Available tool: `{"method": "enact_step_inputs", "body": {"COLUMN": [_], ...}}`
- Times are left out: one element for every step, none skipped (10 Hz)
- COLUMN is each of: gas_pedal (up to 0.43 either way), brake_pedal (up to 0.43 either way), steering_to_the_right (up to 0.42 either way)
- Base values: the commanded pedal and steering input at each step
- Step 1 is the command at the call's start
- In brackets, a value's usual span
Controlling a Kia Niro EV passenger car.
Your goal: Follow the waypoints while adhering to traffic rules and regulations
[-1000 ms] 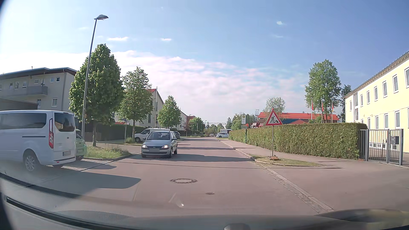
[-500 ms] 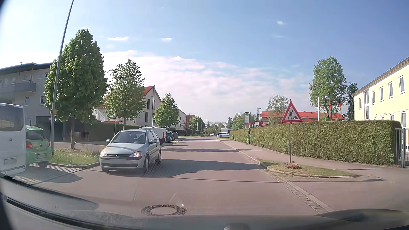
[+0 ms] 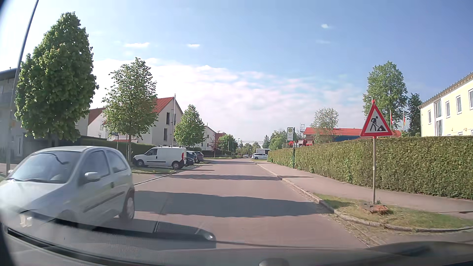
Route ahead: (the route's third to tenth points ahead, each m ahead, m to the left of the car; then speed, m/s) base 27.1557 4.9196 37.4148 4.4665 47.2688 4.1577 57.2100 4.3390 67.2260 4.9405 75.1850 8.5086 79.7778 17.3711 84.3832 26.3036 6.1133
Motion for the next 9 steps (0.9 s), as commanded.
{"method": "enact_step_inputs", "body": {"gas_pedal": [0.098, 0.098, 0.098, 0.098, 0.098, 0.110, 0.110, 0.110, 0.110], "brake_pedal": [0.000, 0.000, 0.000, 0.000, 0.000, 0.000, 0.000, 0.000, 0.000], "steering_to_the_right": [-0.003, -0.006, -0.008, -0.009, -0.008, -0.009, -0.009, -0.009, -0.009]}}
